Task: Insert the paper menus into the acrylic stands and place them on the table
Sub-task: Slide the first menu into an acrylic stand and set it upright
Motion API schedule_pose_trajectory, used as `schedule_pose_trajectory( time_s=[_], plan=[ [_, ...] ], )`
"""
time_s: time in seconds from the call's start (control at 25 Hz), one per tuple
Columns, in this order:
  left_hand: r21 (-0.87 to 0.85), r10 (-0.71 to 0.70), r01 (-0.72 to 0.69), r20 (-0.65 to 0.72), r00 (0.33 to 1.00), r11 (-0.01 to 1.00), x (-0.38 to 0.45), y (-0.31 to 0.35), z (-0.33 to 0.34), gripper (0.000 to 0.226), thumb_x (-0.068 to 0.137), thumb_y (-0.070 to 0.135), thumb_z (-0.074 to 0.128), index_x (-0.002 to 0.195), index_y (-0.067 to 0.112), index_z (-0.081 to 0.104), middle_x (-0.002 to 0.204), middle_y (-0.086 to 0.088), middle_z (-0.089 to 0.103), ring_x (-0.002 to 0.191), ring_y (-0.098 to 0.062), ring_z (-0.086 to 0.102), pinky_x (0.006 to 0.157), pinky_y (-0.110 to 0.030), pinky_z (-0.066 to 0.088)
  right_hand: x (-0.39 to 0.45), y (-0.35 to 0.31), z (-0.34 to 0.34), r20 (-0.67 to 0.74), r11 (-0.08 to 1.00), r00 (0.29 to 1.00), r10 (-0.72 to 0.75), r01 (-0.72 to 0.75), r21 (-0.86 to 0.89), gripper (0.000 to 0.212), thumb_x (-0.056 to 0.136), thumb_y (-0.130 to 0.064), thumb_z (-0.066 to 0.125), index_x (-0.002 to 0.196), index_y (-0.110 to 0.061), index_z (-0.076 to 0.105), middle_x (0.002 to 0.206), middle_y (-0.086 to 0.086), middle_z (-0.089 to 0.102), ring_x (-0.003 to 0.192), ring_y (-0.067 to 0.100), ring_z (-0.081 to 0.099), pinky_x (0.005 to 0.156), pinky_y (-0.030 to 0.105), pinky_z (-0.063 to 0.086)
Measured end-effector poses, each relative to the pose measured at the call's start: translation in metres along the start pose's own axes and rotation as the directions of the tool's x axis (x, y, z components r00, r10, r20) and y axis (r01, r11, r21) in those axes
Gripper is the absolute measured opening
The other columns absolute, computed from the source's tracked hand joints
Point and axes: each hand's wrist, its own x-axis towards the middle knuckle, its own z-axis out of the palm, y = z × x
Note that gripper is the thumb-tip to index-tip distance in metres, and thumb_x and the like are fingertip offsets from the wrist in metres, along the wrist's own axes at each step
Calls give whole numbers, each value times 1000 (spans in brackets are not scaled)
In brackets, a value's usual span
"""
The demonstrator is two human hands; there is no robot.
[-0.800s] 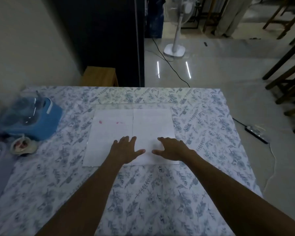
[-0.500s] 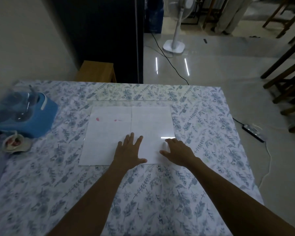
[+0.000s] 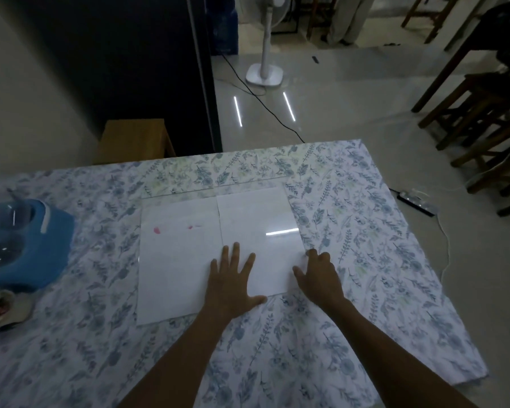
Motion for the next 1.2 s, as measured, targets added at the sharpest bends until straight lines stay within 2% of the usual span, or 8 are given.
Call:
schedule_pose_trajectory(
  time_s=[0.16,0.32,0.64,0.76,0.88,1.04,1.12,1.2],
  plan=[
    [41,8,-7,-20,1000,999,-6,5,4,109,70,87,25,156,26,-2,162,-18,-18,149,-41,-11,116,-61,9,-7,-1,9,-74,1000,997,17,-15,20,52,92,-38,62,131,-7,46,121,20,52,105,38,57,85,48,55],
    [-15,-30,29,-100,995,999,-20,17,17,106,74,87,30,156,21,18,163,-19,5,149,-43,9,112,-65,22,-14,6,11,-65,998,998,26,-23,56,53,92,-39,62,131,-6,47,125,20,51,108,42,55,87,48,53],
    [25,-82,85,-108,991,996,-62,51,39,94,83,80,27,152,16,33,159,-23,22,145,-46,24,107,-65,32,-51,33,21,-56,985,997,59,-49,167,58,89,-41,66,132,-8,47,128,21,50,110,44,55,88,49,51],
    [30,-98,101,-93,991,994,-76,62,47,89,85,75,29,150,15,38,157,-23,27,142,-46,30,104,-65,37,-56,45,17,-18,922,992,126,-110,371,54,85,-42,69,124,-11,48,119,19,58,104,37,60,89,46,53],
    [19,-109,111,-101,989,994,-82,69,46,87,85,71,28,148,14,40,156,-23,32,139,-44,37,97,-64,46,-59,56,4,69,811,980,188,-194,552,60,85,-42,70,130,-10,46,118,10,60,110,32,60,91,41,51],
    [26,-110,113,-102,989,993,-89,75,47,95,82,78,27,150,13,36,155,-23,34,137,-44,40,89,-60,51,-62,66,-10,250,671,952,177,-303,677,51,87,-44,66,128,-16,55,126,7,58,112,29,60,93,48,55],
    [58,-104,109,-93,990,992,-96,78,47,95,79,77,43,150,15,31,154,-22,36,136,-42,44,86,-59,53,-67,68,-14,252,712,958,133,-270,648,43,90,-36,65,128,-18,57,129,9,58,112,30,60,94,48,55],
    [73,-102,110,-108,989,991,-105,83,40,94,75,61,70,148,14,33,153,-20,39,134,-38,48,86,-61,53,-72,69,-21,224,754,971,83,-209,623,43,91,-31,63,131,-19,53,126,8,58,111,31,61,91,46,56]
  ],
)
